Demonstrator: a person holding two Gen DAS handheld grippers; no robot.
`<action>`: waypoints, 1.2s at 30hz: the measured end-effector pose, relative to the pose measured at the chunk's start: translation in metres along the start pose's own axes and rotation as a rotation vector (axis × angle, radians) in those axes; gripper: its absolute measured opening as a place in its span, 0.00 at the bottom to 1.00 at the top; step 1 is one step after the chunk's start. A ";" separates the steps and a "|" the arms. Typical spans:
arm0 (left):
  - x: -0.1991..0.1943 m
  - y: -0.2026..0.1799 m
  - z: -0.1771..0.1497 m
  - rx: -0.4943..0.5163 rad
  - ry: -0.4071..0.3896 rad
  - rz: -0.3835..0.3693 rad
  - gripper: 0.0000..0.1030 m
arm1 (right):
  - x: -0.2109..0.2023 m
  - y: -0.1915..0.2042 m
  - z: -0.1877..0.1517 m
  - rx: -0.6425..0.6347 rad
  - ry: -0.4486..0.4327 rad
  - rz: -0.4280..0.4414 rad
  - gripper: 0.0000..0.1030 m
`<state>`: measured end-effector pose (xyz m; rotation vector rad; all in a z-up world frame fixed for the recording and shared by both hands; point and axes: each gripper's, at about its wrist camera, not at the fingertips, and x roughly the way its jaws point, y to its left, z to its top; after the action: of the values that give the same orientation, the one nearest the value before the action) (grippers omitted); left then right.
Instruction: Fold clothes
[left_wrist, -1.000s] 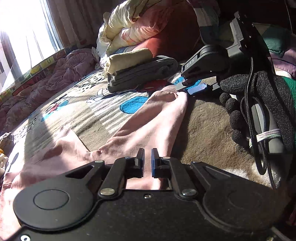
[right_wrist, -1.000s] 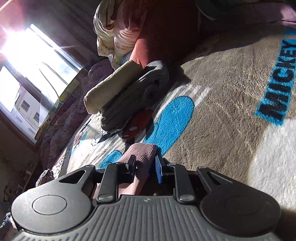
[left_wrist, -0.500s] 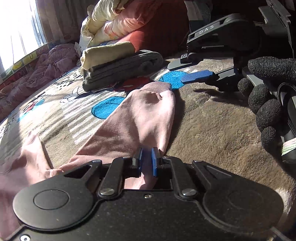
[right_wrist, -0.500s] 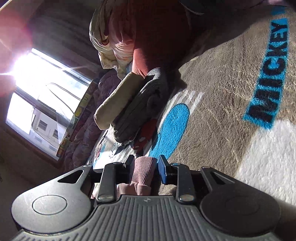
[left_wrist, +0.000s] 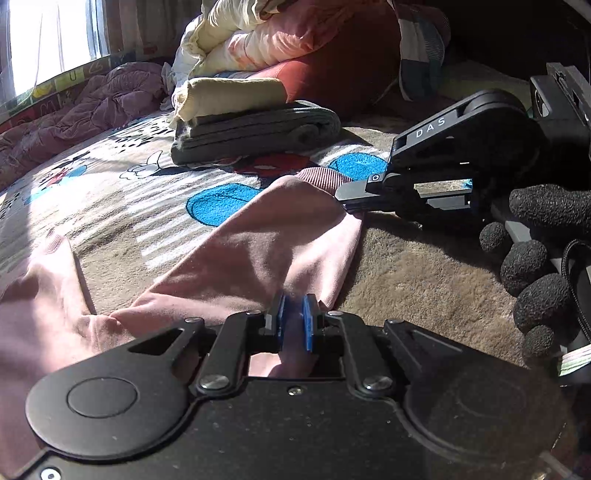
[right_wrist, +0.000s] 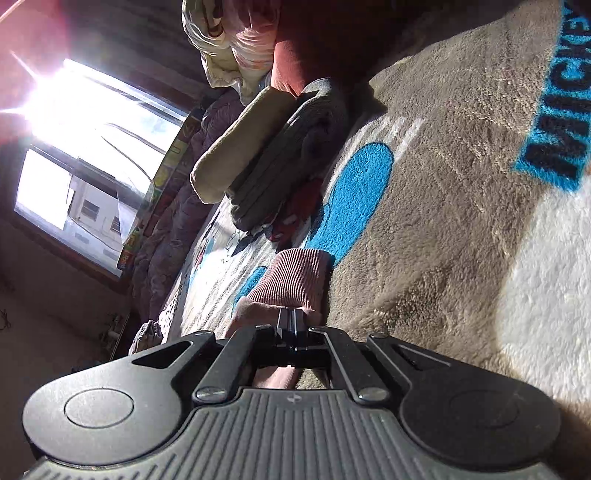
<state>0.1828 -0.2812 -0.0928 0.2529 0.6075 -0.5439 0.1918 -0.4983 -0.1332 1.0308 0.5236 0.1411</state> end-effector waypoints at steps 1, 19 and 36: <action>-0.001 0.000 0.000 0.000 -0.002 0.001 0.06 | -0.001 0.002 0.000 -0.002 -0.003 0.020 0.22; -0.004 -0.005 -0.005 0.019 -0.021 0.019 0.06 | 0.047 -0.009 0.014 0.195 -0.009 0.141 0.13; -0.032 0.056 -0.005 -0.134 -0.008 0.202 0.19 | 0.046 -0.012 0.011 0.133 -0.036 0.135 0.12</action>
<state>0.1891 -0.2195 -0.0741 0.1831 0.5998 -0.3081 0.2359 -0.4970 -0.1549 1.1969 0.4355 0.2092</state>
